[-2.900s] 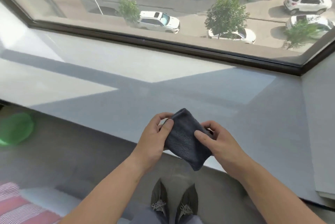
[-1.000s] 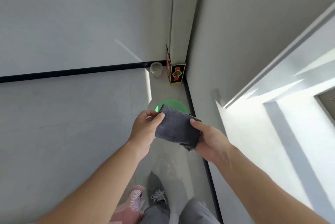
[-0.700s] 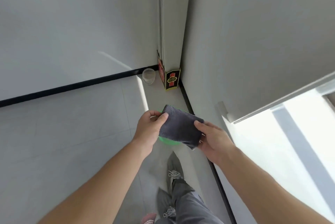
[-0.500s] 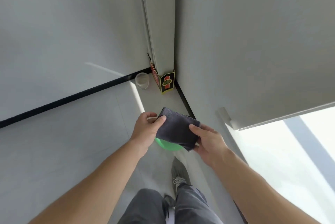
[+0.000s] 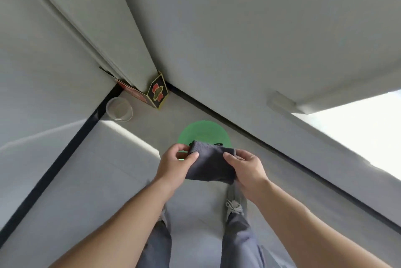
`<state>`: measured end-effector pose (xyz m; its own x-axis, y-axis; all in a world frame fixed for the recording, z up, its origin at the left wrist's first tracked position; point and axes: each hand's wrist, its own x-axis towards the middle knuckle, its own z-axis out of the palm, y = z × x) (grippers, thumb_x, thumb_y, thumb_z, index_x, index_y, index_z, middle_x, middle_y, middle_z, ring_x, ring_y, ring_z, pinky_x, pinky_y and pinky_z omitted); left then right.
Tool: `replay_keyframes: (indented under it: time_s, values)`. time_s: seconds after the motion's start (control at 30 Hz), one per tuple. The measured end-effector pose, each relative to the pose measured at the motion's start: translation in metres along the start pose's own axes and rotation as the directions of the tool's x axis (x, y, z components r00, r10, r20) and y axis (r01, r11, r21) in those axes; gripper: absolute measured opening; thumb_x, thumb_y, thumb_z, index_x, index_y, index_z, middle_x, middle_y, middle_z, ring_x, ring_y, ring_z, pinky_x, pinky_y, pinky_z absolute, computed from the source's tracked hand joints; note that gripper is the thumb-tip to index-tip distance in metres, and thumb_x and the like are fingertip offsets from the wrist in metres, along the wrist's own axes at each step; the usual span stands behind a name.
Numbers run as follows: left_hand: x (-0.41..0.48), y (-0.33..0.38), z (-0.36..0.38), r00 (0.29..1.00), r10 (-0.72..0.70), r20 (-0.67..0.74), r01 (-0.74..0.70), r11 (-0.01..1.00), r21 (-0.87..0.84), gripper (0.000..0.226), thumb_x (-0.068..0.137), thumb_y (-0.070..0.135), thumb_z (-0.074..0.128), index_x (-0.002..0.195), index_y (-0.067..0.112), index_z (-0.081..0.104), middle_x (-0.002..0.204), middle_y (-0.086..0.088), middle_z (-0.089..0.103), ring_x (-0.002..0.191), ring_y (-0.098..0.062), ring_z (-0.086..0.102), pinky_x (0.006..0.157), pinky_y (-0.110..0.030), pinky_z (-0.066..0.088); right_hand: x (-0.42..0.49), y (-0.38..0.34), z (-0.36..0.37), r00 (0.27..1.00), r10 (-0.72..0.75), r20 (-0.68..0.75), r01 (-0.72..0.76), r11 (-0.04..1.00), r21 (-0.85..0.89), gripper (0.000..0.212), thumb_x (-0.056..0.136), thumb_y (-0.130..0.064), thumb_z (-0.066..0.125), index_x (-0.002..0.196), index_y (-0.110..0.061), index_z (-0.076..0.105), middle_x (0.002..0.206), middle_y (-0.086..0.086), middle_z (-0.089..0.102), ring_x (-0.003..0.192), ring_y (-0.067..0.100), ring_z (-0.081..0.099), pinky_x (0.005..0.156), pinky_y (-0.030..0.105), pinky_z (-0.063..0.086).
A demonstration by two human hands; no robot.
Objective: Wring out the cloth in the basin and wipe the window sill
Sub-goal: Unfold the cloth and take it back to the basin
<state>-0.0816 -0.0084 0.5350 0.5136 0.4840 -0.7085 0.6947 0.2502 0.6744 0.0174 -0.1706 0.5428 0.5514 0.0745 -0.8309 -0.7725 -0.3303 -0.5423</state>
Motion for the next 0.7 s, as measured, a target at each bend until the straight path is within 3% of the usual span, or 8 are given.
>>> replay_keyframes:
  time_s: [0.1,0.13,0.23,0.37,0.53,0.63,0.7]
  values:
    - [0.049,-0.029,-0.008,0.998,-0.025,0.055,0.022,0.998,0.054,0.04,0.06,0.051,0.074,0.09,0.025,0.067,0.088,0.001,0.074,0.088,-0.023,0.071,0.082,-0.048,0.059,0.042,0.048,0.028,0.996,0.046,-0.076,-0.037,0.992,0.122,0.048,0.062,-0.032,0.084,0.104,-0.012,0.072,0.093,0.009,0.078,0.089,0.031,0.075,0.086,0.055,0.059]
    - [0.065,-0.041,-0.008,0.997,-0.03,0.067,0.026,0.997,0.07,0.035,0.064,0.045,0.076,0.091,0.023,0.068,0.088,0.0,0.075,0.088,-0.023,0.071,0.083,-0.048,0.059,0.057,0.065,0.036,0.993,0.066,-0.097,-0.049,0.984,0.17,0.048,0.062,-0.031,0.085,0.102,-0.009,0.071,0.093,0.012,0.078,0.089,0.032,0.074,0.085,0.057,0.059]
    - [0.118,-0.082,0.004,0.995,-0.058,0.082,0.049,0.993,0.109,0.023,0.075,0.031,0.079,0.092,0.019,0.068,0.09,-0.002,0.075,0.089,-0.024,0.072,0.085,-0.048,0.058,0.106,0.111,0.054,0.982,0.114,-0.148,-0.072,0.962,0.263,0.02,0.075,-0.019,0.082,0.085,-0.006,0.07,0.092,0.02,0.076,0.084,0.037,0.072,0.083,0.064,0.056]
    - [0.199,-0.147,0.033,0.992,-0.072,0.101,0.053,0.983,0.177,0.019,0.081,0.021,0.078,0.095,0.014,0.068,0.093,-0.006,0.076,0.088,-0.025,0.072,0.087,-0.045,0.058,0.186,0.169,0.065,0.974,0.114,-0.194,-0.057,0.958,0.28,0.012,0.085,-0.011,0.076,0.092,-0.009,0.067,0.091,0.015,0.075,0.084,0.034,0.072,0.085,0.061,0.057]
    - [0.286,-0.223,0.073,0.998,-0.019,0.067,-0.001,0.957,0.291,0.023,0.079,0.023,0.079,0.096,0.016,0.066,0.09,0.001,0.072,0.084,-0.017,0.068,0.082,-0.028,0.054,0.291,0.227,0.073,0.961,0.031,-0.276,0.012,0.988,0.153,0.011,0.087,-0.01,0.07,0.084,-0.021,0.068,0.086,0.004,0.073,0.087,0.028,0.07,0.085,0.044,0.06]
    - [0.332,-0.257,0.093,0.998,-0.04,0.058,0.018,0.944,0.33,0.022,0.077,0.022,0.08,0.094,0.016,0.068,0.09,-0.006,0.073,0.085,-0.024,0.07,0.084,-0.036,0.058,0.343,0.248,0.075,0.95,-0.023,-0.312,0.049,0.996,0.076,0.012,0.088,-0.012,0.068,0.09,-0.023,0.071,0.079,-0.002,0.069,0.074,0.02,0.066,0.068,0.025,0.057]
    - [0.357,-0.276,0.105,0.997,-0.051,0.061,0.027,0.939,0.343,0.02,0.078,0.02,0.081,0.091,0.017,0.066,0.091,-0.01,0.072,0.087,-0.029,0.07,0.086,-0.042,0.058,0.37,0.259,0.076,0.943,-0.044,-0.329,0.06,0.997,0.038,0.012,0.09,-0.013,0.067,0.097,-0.023,0.071,0.082,0.0,0.067,0.074,0.019,0.063,0.068,0.024,0.053]
